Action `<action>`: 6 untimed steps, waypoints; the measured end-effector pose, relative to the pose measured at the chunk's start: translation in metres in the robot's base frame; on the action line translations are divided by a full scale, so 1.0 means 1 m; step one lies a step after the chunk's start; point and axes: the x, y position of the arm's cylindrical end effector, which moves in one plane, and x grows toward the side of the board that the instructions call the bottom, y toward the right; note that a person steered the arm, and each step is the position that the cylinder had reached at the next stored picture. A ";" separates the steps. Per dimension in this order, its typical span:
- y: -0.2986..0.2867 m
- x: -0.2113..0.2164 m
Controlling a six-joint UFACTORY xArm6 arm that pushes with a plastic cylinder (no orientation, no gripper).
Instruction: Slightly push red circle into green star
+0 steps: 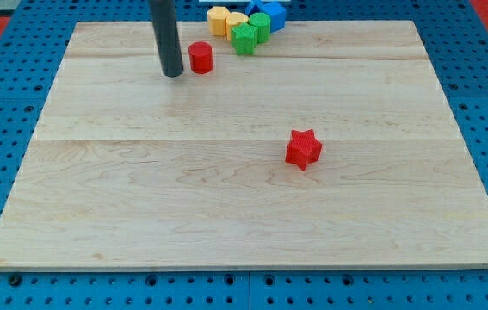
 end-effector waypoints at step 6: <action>0.099 -0.056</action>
